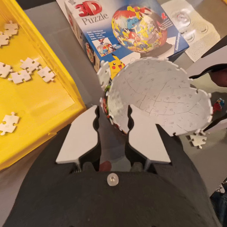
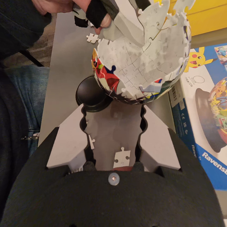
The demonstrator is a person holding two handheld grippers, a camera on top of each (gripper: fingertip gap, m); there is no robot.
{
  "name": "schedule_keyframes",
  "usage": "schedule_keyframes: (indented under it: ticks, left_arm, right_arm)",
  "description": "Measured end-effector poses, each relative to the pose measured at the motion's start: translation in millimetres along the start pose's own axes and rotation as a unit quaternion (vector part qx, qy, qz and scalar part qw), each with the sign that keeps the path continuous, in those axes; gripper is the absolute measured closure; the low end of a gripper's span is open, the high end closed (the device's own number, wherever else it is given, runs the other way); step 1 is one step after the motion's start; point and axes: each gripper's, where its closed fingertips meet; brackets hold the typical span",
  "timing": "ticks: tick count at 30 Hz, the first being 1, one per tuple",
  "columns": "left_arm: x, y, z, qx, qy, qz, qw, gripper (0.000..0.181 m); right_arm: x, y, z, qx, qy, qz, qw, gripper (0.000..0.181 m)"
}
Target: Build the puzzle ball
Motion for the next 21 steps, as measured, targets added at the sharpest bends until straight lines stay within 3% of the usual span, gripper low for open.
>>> schedule_keyframes:
  ticks: [13,21]
  left_arm:
    - [-4,1,7,-0.008,0.014,-0.006,1.0,0.168]
    - [-5,1,12,-0.013,0.031,-0.014,0.999,0.175]
  right_arm:
    - [0,-4,9,0.005,-0.012,-0.008,1.0,0.093]
    - [6,-7,2,0.025,-0.019,0.005,0.999,0.091]
Point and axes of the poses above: each gripper's, where its closed fingertips meet, z out along the fingers, y out of its underside, x = y × z across the jaws, and after that the axes turned 12 degrees about -y, right-handed
